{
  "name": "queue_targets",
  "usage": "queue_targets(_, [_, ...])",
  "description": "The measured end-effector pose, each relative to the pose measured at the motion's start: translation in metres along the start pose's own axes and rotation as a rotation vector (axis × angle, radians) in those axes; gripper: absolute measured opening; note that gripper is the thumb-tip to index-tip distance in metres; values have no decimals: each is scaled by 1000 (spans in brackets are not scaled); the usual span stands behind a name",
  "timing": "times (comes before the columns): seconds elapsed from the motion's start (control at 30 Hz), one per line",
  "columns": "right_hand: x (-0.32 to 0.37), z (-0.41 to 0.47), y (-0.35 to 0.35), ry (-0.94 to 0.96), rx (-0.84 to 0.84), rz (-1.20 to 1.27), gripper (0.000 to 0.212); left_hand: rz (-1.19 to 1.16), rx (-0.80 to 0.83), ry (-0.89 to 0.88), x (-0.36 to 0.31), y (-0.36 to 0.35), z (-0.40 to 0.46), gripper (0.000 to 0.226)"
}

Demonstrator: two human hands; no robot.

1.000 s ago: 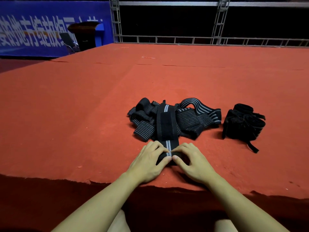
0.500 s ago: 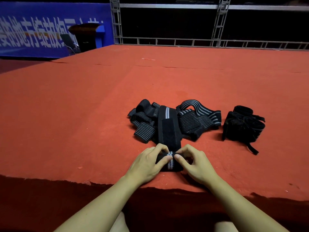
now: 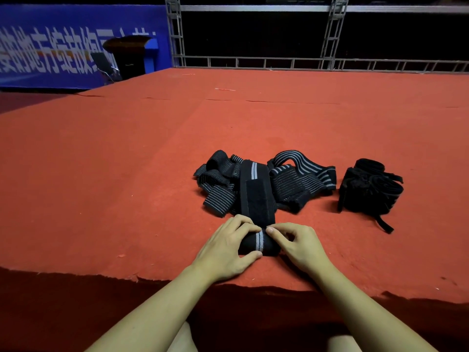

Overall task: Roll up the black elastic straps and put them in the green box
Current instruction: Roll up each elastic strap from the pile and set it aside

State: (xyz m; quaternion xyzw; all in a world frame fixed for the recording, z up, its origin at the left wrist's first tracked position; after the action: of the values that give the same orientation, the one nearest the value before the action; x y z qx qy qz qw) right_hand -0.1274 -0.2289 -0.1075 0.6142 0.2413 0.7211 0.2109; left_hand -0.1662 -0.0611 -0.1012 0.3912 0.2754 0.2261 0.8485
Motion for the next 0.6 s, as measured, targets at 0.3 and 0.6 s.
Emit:
queue_targets(0.3, [17,-13,0,213,-112,-198,32,6,52,98,13,-7,-2,49])
queue_targets(0.6, [20,-17,-14,274,55,-247,46,-73,-24,124,17,-4,-3,48])
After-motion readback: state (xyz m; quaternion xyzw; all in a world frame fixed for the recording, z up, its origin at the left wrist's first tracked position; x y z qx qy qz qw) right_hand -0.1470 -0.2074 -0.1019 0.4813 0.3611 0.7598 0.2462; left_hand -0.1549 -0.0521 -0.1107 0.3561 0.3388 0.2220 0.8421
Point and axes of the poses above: each hand's wrist, its own z-axis towards the middle knuckle, its own y-axis out of the back of the hand, x = y × z, the point moved 9 cm from there along z, towards the middle knuckle, and after that the axes turned 14 degrees about -y, right-handed, at the moved point
